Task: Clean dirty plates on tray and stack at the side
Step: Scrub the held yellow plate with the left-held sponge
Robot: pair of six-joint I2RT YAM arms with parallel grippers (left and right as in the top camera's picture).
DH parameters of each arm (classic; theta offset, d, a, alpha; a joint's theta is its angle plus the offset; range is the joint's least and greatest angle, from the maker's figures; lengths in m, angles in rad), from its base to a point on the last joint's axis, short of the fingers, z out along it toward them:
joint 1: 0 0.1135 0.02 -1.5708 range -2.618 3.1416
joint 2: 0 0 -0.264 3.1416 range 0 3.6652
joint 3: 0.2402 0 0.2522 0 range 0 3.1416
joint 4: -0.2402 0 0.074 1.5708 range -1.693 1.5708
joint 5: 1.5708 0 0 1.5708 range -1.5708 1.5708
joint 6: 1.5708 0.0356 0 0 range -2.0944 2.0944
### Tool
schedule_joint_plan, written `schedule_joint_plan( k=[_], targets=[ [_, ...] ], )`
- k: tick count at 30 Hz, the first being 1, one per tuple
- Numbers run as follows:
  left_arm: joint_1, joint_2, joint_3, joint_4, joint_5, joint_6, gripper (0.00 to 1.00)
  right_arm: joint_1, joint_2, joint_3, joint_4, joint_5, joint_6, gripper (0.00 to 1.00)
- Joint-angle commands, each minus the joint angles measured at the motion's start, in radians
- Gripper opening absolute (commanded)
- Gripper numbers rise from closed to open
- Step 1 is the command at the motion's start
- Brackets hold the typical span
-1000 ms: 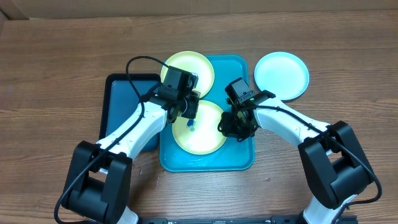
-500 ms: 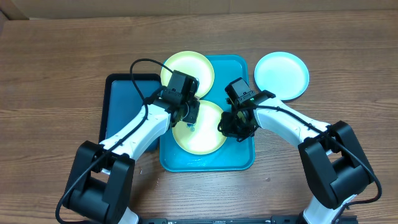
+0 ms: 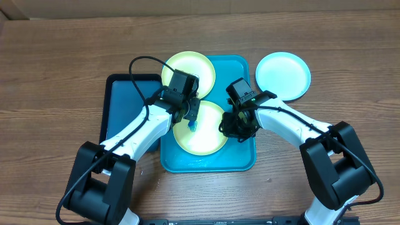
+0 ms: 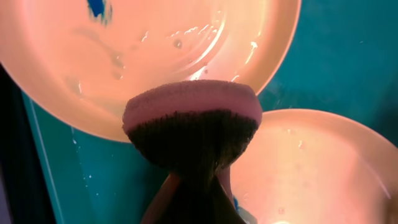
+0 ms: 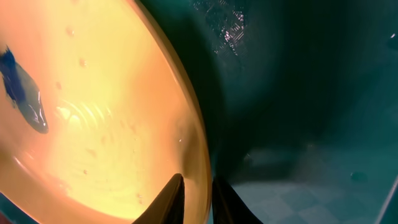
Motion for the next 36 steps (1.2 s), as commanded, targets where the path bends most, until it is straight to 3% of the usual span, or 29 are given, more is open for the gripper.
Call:
schedule_joint_plan(
  k=[1, 15, 19, 23, 30, 36],
  targets=[
    [-0.008, 0.003, -0.004, -0.019, -0.042, -0.016, 0.04, 0.004, -0.003, -0.007, 0.004, 0.003, 0.000, 0.18],
    [-0.007, 0.003, -0.004, 0.015, -0.020, -0.049, 0.04, 0.004, -0.003, -0.007, 0.005, 0.003, 0.000, 0.18],
    [-0.007, 0.003, -0.004, 0.022, -0.003, -0.049, 0.04, 0.004, -0.003, -0.007, 0.007, 0.003, 0.000, 0.29],
    [-0.007, 0.003, -0.004, 0.018, 0.013, -0.049, 0.04, 0.004, -0.003, -0.007, 0.018, 0.003, 0.000, 0.30],
    [-0.007, 0.003, -0.004, -0.008, 0.069, -0.048, 0.04, 0.004, -0.003, -0.007, 0.020, 0.002, 0.000, 0.05],
    [-0.007, 0.003, -0.004, -0.016, 0.113, -0.048, 0.04, 0.004, -0.003, -0.007, 0.024, 0.003, 0.000, 0.04]
  ],
)
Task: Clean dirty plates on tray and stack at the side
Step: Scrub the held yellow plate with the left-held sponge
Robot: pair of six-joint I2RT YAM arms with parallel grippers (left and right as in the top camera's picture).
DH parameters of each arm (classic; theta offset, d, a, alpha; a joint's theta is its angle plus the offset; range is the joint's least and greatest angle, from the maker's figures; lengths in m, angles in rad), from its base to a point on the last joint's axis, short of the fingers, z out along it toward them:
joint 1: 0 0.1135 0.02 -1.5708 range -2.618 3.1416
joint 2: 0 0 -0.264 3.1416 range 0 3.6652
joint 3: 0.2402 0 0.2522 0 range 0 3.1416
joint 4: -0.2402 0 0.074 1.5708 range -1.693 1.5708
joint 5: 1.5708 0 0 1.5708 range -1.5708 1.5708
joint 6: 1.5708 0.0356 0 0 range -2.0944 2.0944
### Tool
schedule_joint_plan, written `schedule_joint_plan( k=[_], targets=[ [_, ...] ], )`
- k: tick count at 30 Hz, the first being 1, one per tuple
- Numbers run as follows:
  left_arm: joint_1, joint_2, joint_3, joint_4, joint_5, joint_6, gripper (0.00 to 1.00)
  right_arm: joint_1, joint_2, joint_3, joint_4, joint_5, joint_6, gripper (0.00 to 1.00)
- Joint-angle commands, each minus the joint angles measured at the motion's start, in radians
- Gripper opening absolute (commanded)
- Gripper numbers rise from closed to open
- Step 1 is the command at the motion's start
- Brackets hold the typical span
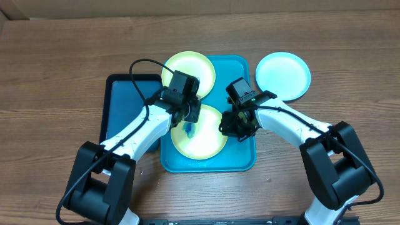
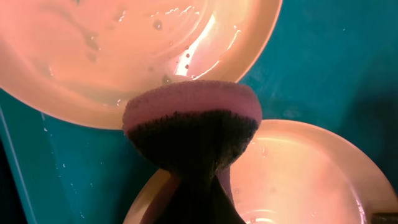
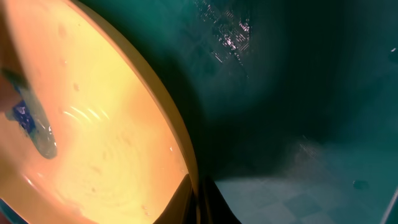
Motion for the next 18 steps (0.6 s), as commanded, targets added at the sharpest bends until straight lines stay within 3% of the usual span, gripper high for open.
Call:
schedule_joint_plan(
  k=[1, 6, 18],
  targets=[
    [-0.007, 0.003, -0.003, 0.010, 0.050, -0.017, 0.04, 0.004, -0.003, -0.006, 0.006, 0.001, 0.000, 0.04],
    [-0.006, 0.001, 0.006, -0.005, 0.082, -0.018, 0.04, 0.004, -0.003, -0.006, 0.006, 0.003, 0.000, 0.04],
    [-0.005, -0.013, 0.056, -0.233, 0.105, -0.081, 0.04, 0.004, -0.003, -0.006, 0.006, 0.003, 0.000, 0.05]
  ],
)
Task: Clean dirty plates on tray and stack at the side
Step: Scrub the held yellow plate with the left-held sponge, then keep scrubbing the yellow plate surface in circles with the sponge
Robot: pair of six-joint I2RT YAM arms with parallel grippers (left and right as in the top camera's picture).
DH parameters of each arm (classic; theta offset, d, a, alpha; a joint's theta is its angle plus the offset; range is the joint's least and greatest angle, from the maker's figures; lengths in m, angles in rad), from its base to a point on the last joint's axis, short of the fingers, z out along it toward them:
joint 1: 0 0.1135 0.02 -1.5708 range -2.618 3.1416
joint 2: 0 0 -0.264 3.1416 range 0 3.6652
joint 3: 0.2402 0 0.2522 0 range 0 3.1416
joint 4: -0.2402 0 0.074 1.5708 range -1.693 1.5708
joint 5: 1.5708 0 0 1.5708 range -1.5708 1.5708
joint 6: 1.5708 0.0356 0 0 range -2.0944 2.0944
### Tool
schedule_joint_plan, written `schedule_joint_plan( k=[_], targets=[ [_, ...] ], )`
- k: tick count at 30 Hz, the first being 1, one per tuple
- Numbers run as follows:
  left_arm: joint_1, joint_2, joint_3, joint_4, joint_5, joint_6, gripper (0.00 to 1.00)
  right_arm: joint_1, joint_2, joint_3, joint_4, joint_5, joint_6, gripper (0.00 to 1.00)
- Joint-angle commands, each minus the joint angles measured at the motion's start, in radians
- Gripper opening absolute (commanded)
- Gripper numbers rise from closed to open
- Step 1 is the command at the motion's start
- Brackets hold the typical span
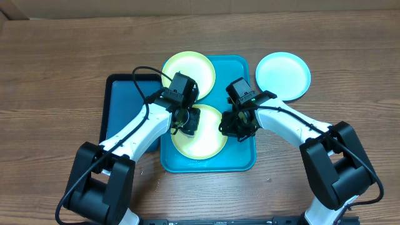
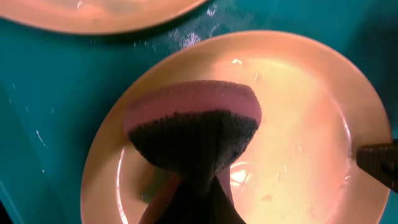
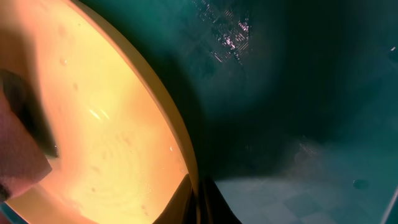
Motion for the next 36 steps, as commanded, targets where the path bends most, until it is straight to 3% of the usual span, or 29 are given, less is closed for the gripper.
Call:
schedule_joint_plan(
  k=[1, 18, 26, 36],
  targets=[
    [-0.003, -0.013, 0.029, -0.027, 0.019, -0.035, 0.04, 0.004, -0.003, -0.006, 0.006, 0.003, 0.000, 0.05],
    [0.086, 0.017, 0.029, -0.035, 0.143, -0.008, 0.04, 0.004, -0.003, -0.006, 0.006, 0.003, 0.000, 0.05],
    [0.085, 0.146, 0.029, -0.034, 0.144, -0.024, 0.04, 0.004, -0.003, -0.006, 0.006, 0.003, 0.000, 0.05],
    [0.086, 0.277, 0.029, 0.008, 0.479, 0.050, 0.04, 0.004, -0.003, -0.006, 0.008, 0.003, 0.000, 0.04]
  ],
)
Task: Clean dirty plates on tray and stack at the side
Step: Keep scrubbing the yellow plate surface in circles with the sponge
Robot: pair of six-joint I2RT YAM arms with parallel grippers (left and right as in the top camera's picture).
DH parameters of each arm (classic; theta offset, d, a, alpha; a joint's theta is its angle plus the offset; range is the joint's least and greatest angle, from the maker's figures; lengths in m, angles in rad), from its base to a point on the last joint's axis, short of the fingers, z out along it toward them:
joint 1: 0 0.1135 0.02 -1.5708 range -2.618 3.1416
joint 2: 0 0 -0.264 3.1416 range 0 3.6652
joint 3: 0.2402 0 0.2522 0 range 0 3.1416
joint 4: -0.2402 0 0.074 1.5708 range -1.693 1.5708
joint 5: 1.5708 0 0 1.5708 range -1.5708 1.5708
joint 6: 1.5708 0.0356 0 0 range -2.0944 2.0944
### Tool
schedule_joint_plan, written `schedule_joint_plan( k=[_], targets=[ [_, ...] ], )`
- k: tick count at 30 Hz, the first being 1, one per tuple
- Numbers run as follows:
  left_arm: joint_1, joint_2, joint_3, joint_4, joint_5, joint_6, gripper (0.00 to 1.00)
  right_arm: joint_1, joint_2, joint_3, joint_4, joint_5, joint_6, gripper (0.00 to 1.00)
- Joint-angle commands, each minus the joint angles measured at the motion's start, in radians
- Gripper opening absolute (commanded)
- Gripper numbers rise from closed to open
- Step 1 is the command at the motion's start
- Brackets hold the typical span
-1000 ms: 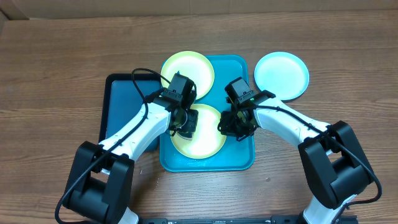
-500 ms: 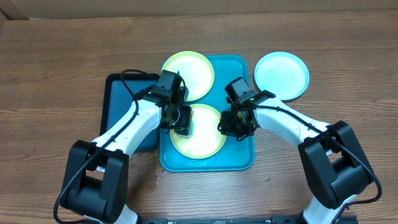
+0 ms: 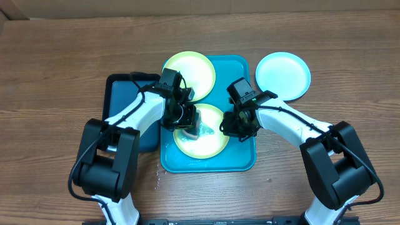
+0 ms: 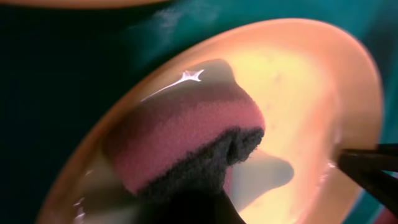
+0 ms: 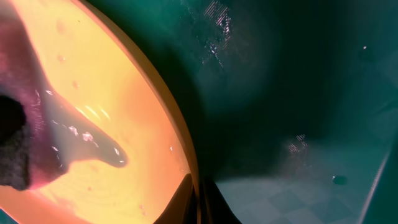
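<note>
A yellow plate [image 3: 209, 142] lies on the near half of the teal tray [image 3: 244, 159]. My left gripper [image 3: 186, 120] is shut on a pink sponge [image 4: 186, 134] with a dark scouring side, pressed onto that plate's left part; a wet smear [image 5: 93, 146] trails from the sponge. My right gripper [image 5: 198, 193] is shut on the same plate's right rim [image 5: 180, 134]. A second yellow plate [image 3: 199, 67] lies at the tray's far left. A pale blue plate [image 3: 283, 75] rests on the table to the right of the tray.
A dark blue tray [image 3: 120, 103] lies left of the teal tray, under my left arm. Water drops glisten on the teal tray floor [image 5: 214, 31]. Bare wooden table [image 3: 62, 56] surrounds the trays.
My left gripper has turned and shifted with the sponge, now tilted and pressed on the near plate's left part, leaving a wet smear. The right gripper still clamps the rim.
First the sponge hung above the gap between the two yellow plates, a blue stain showed on the near one, and my right jaws straddled its rim. They then shut on the rim. The sponge reached the plate, covered the stain, and now no blue shows.
</note>
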Motion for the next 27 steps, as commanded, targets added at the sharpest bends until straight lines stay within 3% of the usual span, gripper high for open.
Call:
schedule_joint_plan(
  k=[1, 7, 15, 21, 27],
  targets=[
    [-0.028, 0.089, -0.033, 0.014, 0.159, 0.043, 0.04, 0.007, -0.003, -0.004, 0.018, -0.016, 0.000, 0.04],
    [-0.019, 0.072, -0.013, 0.031, 0.310, 0.074, 0.04, 0.007, -0.003, -0.018, 0.033, -0.016, 0.000, 0.04],
    [0.004, -0.114, 0.034, 0.033, 0.300, 0.090, 0.04, 0.007, -0.003, -0.018, 0.037, -0.016, 0.000, 0.04],
    [0.003, -0.250, 0.034, -0.046, 0.128, 0.094, 0.04, 0.007, -0.003, -0.018, 0.037, -0.016, 0.000, 0.04],
    [-0.001, -0.242, 0.019, -0.129, -0.108, 0.074, 0.04, 0.007, -0.003, -0.018, 0.040, -0.016, 0.000, 0.04]
  ],
)
